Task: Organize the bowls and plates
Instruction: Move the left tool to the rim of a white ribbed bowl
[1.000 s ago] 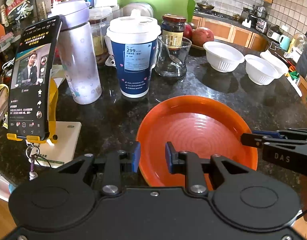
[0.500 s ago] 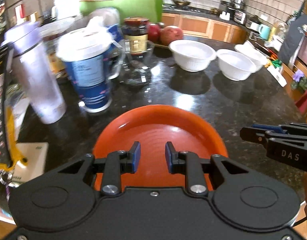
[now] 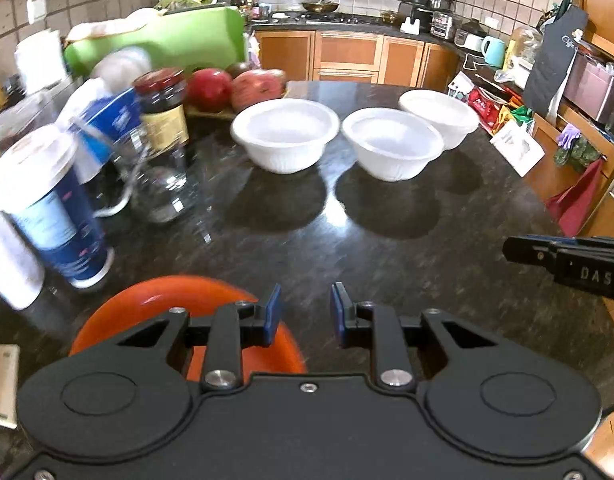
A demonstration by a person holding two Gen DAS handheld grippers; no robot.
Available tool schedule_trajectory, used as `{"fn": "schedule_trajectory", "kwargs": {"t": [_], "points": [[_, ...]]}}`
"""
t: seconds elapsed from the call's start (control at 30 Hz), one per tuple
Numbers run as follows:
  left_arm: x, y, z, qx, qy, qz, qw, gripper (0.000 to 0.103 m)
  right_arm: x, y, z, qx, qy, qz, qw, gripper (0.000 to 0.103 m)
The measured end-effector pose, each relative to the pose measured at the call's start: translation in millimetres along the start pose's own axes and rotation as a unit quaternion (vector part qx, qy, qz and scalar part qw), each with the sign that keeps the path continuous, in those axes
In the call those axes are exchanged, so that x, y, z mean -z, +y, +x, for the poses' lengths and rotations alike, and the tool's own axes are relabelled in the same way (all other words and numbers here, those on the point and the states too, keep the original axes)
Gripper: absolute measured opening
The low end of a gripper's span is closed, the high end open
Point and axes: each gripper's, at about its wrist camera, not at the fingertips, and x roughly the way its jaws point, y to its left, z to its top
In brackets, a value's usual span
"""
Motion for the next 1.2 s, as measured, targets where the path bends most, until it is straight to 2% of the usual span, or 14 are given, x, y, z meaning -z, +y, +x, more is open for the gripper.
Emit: {"fn": "schedule_trajectory", "kwargs": {"t": [0.27,0.53,0.7,0.9,1.2], "points": [[-35,-35,26,0.002,-0.002,0.003,1.0,0.033,-43,-60,12,0.019,-0.016,0.002,1.0,0.026],[-70,-52,58,-0.014,0.006,0.002,0.9999,0.033,-83,-101,45,-0.012,0.001,0.046,0.999,0.026],[-86,-50,74,-0.008,0.023,-0.018,0.9995,0.033,-103,-115,62,-0.022,0.005,0.068,0.997,0.026],[-107,-59,84,-0.021,0.012,-0.017,0.9996,0.033,-117,-123,73,-0.022,0.007,0.073,0.997,0.026],[-132,-70,93,-0.013,0.005,-0.019,0.9997,0.033,-129,-129,81,-0.022,0.009,0.067,0.997,0.026]]}}
